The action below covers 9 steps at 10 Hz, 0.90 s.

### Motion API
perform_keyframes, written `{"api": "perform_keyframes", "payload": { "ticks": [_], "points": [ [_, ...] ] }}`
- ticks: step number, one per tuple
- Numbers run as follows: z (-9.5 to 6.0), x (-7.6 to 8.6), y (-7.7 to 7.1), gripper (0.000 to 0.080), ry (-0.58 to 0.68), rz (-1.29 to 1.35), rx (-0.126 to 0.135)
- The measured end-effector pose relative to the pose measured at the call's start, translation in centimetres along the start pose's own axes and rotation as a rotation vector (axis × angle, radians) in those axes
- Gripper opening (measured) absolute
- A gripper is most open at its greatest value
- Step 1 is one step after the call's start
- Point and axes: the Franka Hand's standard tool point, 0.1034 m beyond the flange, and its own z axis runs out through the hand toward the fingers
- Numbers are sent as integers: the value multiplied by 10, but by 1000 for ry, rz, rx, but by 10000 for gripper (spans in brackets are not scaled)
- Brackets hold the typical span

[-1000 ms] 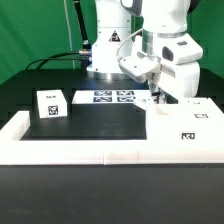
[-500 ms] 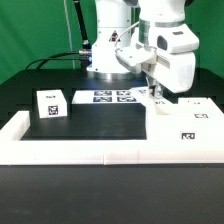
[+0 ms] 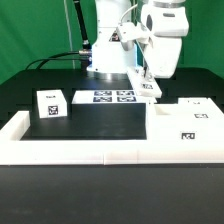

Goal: Assemble cabinet

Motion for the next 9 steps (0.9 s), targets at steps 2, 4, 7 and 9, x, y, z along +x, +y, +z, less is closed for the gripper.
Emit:
{"api": "perform_keyframes", "payload": {
  "ticks": [2, 4, 7, 9],
  "points": [
    [2, 0, -2, 72, 0, 2, 6],
    [3, 0, -2, 72, 1, 4, 7],
    [2, -2, -2, 72, 3, 71, 2],
    [4, -1, -2, 72, 5, 95, -2]
  ]
}}
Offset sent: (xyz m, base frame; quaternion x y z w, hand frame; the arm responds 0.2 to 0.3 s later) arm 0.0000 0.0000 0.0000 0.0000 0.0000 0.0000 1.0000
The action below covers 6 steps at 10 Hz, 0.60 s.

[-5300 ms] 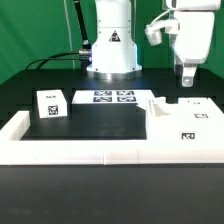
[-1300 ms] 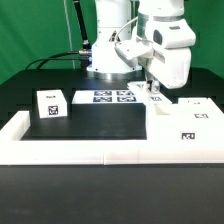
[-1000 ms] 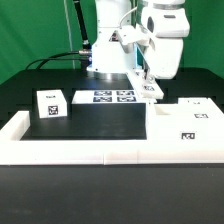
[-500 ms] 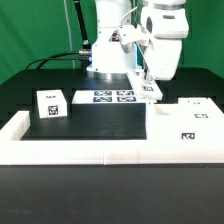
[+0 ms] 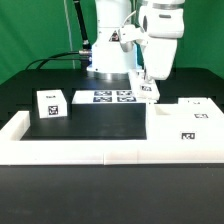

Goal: Assemble cabinet

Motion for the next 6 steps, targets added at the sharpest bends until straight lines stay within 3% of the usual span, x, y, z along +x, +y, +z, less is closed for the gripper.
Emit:
{"api": "perform_keyframes", "payload": {
  "ticks": [1, 2, 3, 4, 5, 6],
  "points": [
    [0, 0, 1, 72, 1, 1, -6],
    [-1, 5, 8, 72, 24, 0, -102],
    [1, 9, 3, 72, 39, -2, -153],
    [0, 11, 3, 72, 48, 0, -177],
    [-3, 16, 8, 72, 71, 7, -246],
    [-3, 20, 8, 72, 89, 6, -286]
  ]
}}
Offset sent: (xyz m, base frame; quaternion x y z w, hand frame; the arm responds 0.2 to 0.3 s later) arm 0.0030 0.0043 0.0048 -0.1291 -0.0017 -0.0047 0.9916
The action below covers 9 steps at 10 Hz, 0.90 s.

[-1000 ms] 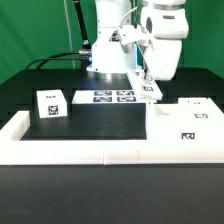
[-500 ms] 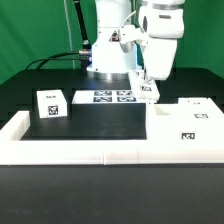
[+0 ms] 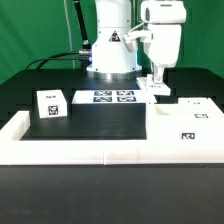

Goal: Assemble cabinet

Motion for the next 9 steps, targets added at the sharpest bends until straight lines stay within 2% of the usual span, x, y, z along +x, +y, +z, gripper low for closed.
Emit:
{"api": "perform_keyframes", "payload": {
  "ticks": [1, 2, 9],
  "points": [
    [1, 1, -1, 72, 8, 1, -14],
    [1, 0, 0, 72, 5, 2, -6],
    [12, 3, 24, 73, 17, 33, -3]
  ]
}}
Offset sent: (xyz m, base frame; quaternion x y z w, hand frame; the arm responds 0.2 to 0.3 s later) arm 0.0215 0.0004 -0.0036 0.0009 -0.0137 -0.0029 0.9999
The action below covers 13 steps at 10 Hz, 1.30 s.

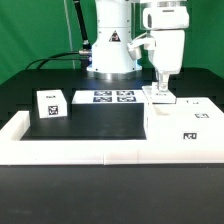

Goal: Assemble cabinet

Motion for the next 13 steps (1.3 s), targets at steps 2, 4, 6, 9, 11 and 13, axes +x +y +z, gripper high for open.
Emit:
{"api": "perform_keyframes", "payload": {
  "ticks": [2, 4, 6, 9, 11, 13],
  "points": [
    [0, 0, -1, 73, 0, 0, 1],
    [1, 0, 2, 73, 0, 1, 3],
    [2, -1, 6, 73, -5, 3, 13],
    [2, -2, 9, 73, -5, 4, 13],
    [2, -3, 15, 73, -2, -10, 7],
    [2, -3, 21, 73, -1, -21, 2]
  ]
}}
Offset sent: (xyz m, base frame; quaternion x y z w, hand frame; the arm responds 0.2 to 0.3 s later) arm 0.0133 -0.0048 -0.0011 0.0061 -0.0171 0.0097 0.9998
